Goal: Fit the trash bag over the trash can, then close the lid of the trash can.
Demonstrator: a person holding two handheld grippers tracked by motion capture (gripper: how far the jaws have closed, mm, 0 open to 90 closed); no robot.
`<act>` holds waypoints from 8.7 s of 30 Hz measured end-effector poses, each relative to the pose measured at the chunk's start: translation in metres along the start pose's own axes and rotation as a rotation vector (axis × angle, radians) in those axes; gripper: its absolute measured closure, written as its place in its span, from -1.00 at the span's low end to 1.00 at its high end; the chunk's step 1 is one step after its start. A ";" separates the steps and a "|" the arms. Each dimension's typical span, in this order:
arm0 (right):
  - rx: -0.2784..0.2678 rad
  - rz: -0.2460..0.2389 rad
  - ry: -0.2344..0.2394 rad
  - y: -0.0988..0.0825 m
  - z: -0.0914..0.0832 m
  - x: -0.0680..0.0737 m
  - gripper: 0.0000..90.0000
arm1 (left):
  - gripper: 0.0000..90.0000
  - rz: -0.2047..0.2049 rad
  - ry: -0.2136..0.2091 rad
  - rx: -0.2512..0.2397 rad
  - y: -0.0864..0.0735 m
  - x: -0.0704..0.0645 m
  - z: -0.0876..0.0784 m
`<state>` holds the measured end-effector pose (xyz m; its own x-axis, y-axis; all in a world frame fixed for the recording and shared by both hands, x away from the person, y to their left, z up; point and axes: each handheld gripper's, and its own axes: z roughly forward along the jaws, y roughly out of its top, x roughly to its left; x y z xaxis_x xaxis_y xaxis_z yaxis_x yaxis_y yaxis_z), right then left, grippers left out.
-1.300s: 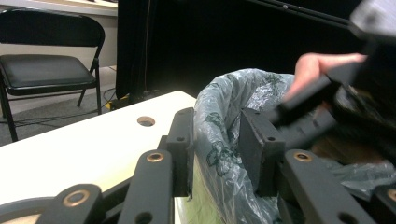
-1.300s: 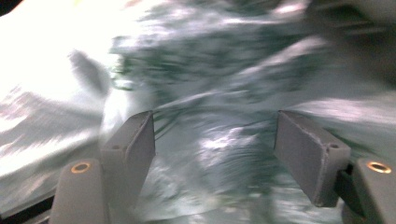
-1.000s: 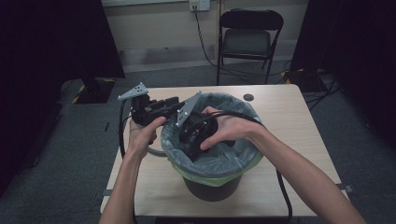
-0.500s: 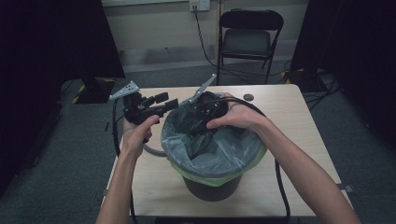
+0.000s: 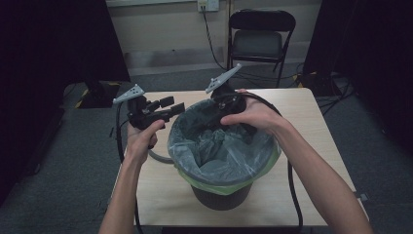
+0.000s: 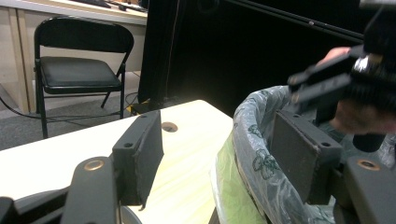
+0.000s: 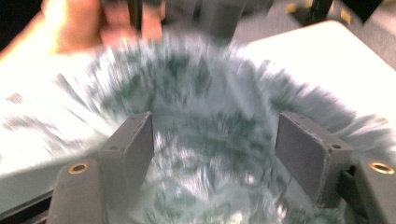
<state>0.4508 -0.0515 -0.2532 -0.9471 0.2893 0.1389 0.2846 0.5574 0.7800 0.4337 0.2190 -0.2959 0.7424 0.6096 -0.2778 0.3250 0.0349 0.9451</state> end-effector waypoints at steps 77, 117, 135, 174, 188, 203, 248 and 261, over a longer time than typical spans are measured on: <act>-0.087 0.490 -0.555 -0.315 -0.044 -0.028 -0.44 | -0.15 -0.226 0.724 0.570 -0.156 0.136 -0.002; 0.004 0.406 -0.708 -0.339 -0.033 -0.017 -0.45 | 0.75 -0.334 0.881 0.571 -0.153 0.158 -0.050; 0.004 0.406 -0.708 -0.339 -0.033 -0.017 -0.45 | 0.76 -0.384 0.825 0.317 -0.127 0.138 -0.077; 0.006 0.405 -0.709 -0.338 -0.032 -0.019 -0.48 | 0.76 -0.393 0.566 -0.152 -0.010 0.130 -0.082; 0.007 0.408 -0.714 -0.338 -0.032 -0.019 -0.48 | 0.76 -0.243 0.362 -0.218 0.011 0.092 -0.082; 0.007 0.411 -0.716 -0.337 -0.032 -0.019 -0.48 | 0.75 -0.131 0.191 -0.190 0.025 0.045 -0.066; 0.004 0.415 -0.720 -0.337 -0.031 -0.020 -0.49 | 0.70 0.016 -0.014 0.023 0.019 -0.022 0.008; -0.016 0.428 -0.669 -0.310 -0.036 -0.024 -0.36 | 0.21 0.041 -0.025 -0.001 0.011 -0.031 -0.014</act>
<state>0.3800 -0.2590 -0.4766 -0.4641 0.8850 0.0365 0.5971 0.2821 0.7509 0.4063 0.2115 -0.2748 0.7694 0.5907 -0.2431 0.2935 0.0111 0.9559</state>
